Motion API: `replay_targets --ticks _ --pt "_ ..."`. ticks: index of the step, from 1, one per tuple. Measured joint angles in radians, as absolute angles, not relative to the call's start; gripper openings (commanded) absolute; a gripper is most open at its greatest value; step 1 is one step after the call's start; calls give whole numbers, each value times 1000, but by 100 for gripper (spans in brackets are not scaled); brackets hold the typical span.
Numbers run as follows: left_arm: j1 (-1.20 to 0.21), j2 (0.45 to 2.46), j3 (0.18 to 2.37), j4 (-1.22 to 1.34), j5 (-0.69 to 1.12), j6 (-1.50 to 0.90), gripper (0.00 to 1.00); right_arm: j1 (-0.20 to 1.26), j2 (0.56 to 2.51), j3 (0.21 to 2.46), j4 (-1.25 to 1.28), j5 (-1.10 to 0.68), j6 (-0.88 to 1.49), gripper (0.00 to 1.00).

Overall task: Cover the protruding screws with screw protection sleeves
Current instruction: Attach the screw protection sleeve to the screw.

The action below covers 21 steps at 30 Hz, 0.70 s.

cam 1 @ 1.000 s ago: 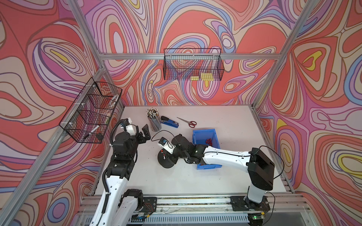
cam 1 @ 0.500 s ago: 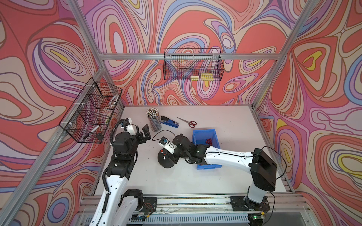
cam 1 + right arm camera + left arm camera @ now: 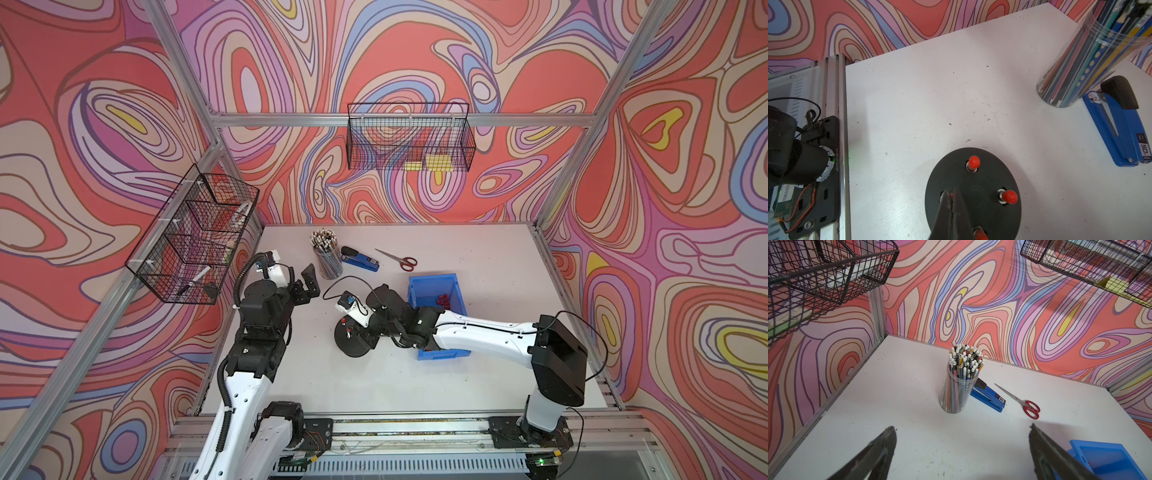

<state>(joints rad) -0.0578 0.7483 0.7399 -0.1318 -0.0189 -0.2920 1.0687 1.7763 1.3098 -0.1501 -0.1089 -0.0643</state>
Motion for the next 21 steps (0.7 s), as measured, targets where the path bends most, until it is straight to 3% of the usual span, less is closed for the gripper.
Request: replay_targets --ticks 21 --pt "-58 748 740 -132 -19 -292 99 1068 1792 1311 -150 -121 -61 0"
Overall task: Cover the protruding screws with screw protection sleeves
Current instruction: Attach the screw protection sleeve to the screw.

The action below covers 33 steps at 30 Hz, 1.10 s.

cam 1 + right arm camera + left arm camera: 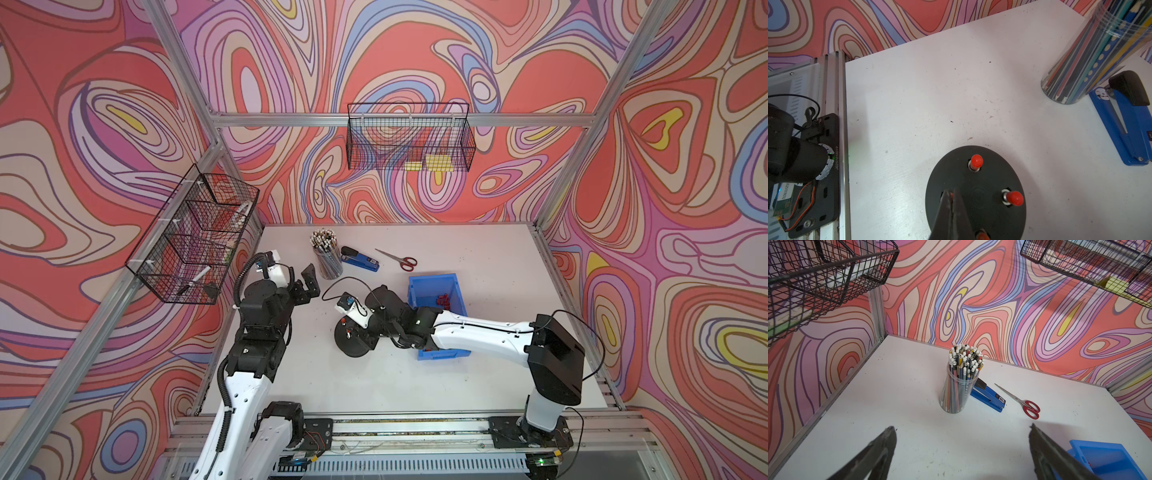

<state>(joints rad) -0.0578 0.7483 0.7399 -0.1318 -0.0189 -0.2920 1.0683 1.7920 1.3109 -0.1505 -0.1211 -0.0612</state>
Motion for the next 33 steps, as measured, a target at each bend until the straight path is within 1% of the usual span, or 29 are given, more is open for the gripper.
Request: replay_targets --ticks 22,33 --pt "-58 755 740 -131 -8 -292 99 1068 1793 1311 -153 -146 -62 0" --pt "-58 755 740 -132 -7 -293 99 1069 1797 1316 -176 -132 -86 0"
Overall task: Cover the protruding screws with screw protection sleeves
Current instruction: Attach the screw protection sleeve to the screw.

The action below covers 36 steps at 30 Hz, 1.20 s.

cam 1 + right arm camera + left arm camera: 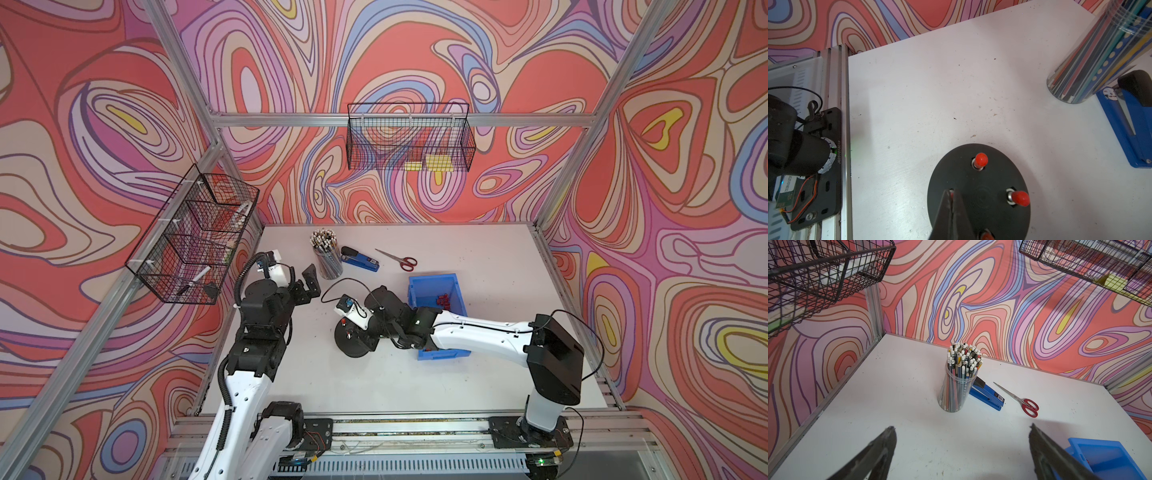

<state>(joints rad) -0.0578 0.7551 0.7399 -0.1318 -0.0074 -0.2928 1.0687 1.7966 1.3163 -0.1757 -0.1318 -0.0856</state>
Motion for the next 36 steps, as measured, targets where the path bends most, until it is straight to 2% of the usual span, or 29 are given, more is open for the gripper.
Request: replay_targets --ticks 5,6,8,9,12,15,21,26,29,36 --pt "-58 755 740 -131 -7 -292 99 1071 1798 1325 -192 -127 -99 0" --pt "-58 755 740 -131 -7 -292 99 1071 1798 1327 -196 -127 -101 4" --pt "-58 755 740 -132 -7 -293 99 1071 1800 1333 -203 -128 -106 20" --pt "-58 755 740 -132 -7 -293 99 1072 1801 1336 -212 -127 -108 25" --pt "-58 755 740 -132 -7 -292 99 1073 1802 1336 -225 -128 -100 31" --pt "-58 755 740 -131 -7 -292 99 1074 1802 1331 -215 -128 -92 33" --pt "-58 755 740 -131 -7 -293 99 1074 1786 1324 -201 -131 -79 26" --pt "-58 755 740 -132 -7 -292 99 1074 1782 1319 -173 -131 -62 31" --pt "-58 755 740 -131 -7 -293 99 1074 1771 1306 -157 -132 -59 18" --pt "-58 754 740 -132 -7 -292 99 1074 1769 1304 -142 -137 -43 3"
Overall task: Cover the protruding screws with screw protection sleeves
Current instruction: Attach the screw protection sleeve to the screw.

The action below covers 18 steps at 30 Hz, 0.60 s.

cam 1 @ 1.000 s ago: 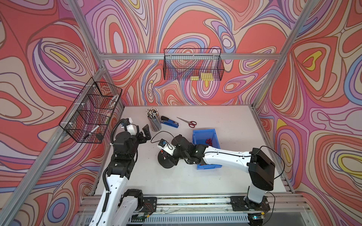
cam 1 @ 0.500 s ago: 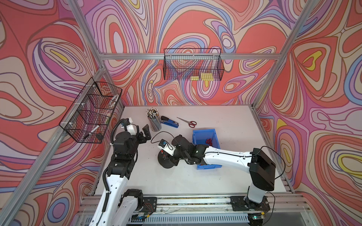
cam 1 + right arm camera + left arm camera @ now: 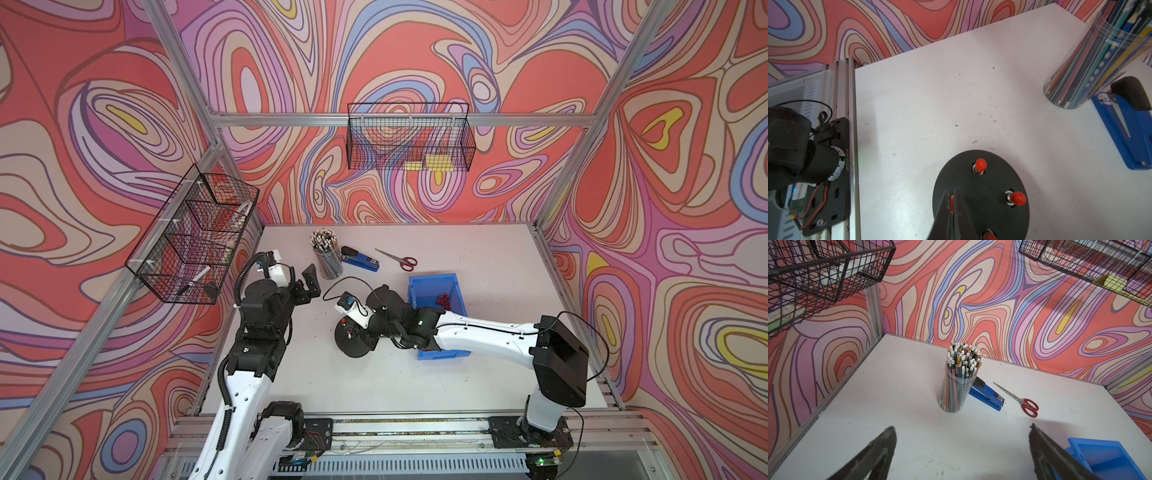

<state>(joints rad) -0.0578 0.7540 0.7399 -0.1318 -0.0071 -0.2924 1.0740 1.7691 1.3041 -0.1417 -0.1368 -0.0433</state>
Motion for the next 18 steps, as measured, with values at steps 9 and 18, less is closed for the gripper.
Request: replay_targets --ticks 9,18 --pt "-58 754 740 -131 -7 -292 99 1074 1771 1302 -142 -149 -40 0" --pt "-58 754 740 -131 -4 -292 99 1074 1794 1300 -142 -167 -39 0"
